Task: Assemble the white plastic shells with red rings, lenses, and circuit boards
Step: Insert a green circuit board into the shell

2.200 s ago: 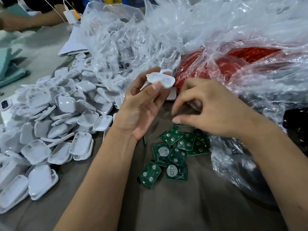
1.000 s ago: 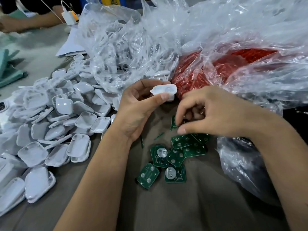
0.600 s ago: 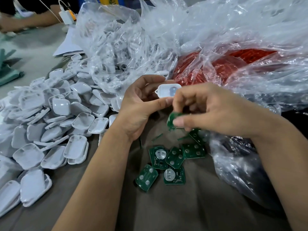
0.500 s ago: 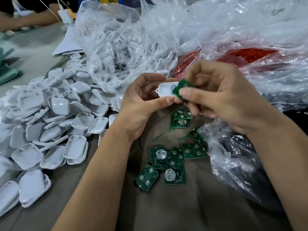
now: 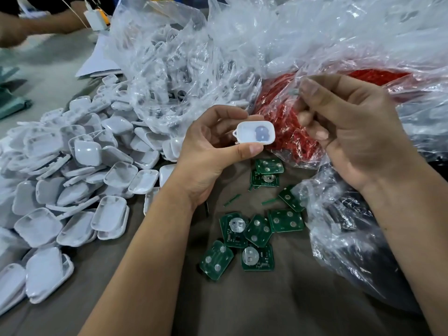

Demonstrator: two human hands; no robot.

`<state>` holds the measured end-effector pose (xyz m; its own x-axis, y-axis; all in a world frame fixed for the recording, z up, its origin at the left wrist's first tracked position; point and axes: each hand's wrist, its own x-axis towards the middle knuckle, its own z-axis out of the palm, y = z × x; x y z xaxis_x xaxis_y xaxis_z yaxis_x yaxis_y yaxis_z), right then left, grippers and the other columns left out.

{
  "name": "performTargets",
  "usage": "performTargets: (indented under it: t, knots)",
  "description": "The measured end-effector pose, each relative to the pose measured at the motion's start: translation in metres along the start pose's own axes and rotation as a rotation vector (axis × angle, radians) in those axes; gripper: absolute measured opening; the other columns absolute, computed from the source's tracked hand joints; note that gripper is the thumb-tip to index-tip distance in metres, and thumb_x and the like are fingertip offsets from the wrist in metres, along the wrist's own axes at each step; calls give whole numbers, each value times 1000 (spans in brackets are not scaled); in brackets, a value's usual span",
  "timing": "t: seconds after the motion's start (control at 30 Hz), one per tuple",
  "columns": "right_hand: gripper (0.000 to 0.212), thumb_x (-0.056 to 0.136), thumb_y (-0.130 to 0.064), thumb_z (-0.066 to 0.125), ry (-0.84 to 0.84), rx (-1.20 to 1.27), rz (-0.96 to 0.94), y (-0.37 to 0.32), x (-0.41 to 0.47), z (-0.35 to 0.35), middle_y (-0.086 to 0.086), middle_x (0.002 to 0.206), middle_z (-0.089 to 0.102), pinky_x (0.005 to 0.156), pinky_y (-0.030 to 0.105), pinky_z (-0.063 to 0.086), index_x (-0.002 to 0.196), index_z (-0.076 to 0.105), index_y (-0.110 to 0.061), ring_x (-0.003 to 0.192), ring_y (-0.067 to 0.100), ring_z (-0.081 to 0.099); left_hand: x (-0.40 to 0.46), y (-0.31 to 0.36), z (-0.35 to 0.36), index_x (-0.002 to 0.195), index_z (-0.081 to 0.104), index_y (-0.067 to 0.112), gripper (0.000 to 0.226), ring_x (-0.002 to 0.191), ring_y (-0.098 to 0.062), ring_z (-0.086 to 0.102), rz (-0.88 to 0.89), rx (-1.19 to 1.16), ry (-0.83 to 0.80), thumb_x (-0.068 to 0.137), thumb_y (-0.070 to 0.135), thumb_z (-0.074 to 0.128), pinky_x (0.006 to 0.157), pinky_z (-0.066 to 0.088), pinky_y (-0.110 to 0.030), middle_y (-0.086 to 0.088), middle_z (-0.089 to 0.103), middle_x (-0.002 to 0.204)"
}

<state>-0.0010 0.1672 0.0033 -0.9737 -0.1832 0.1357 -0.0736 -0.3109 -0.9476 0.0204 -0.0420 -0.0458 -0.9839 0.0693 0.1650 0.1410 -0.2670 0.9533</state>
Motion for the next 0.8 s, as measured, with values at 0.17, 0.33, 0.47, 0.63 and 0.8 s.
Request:
performTargets:
  t: [0.17,0.33,0.47,0.63,0.8]
  knots:
    - [9,89,-17,70,12,45,-21,0,0,1,6,80,70,48,17,40,95,69,-11,68,14,62,0,2,0,113,58,8,54,115,-29,69,19,-23,-33,69,-7,86,93,55,-35,-16,74,121]
    - [11,92,-25,66,-27,86,3,-1,-1,1,2,93,73,53,17,44,94,64,-14,86,18,70,-1,3,2,111,57,8,51,108,-23,71,31,3,-58,69,-7,81,87,56,-29,-13,75,118]
    - [5,88,-13,69,-22,31,-9,0,-3,4,12,91,77,53,16,48,92,68,-10,87,23,75,0,1,1,110,59,11,51,107,-24,71,36,62,-69,70,-10,82,89,56,-33,-12,75,118]
    - [23,84,-9,74,26,7,-35,1,0,3,18,90,73,48,19,39,104,62,-6,67,18,66,0,1,-1,110,60,14,49,109,-25,71,52,94,-87,71,-1,86,92,55,-37,-13,74,121]
    - [25,93,-5,70,15,-79,-72,5,2,1,10,87,68,54,16,44,118,71,-10,67,10,59,0,-1,-2,110,60,13,49,115,-33,69,60,125,-93,71,2,87,95,56,-43,-15,74,122]
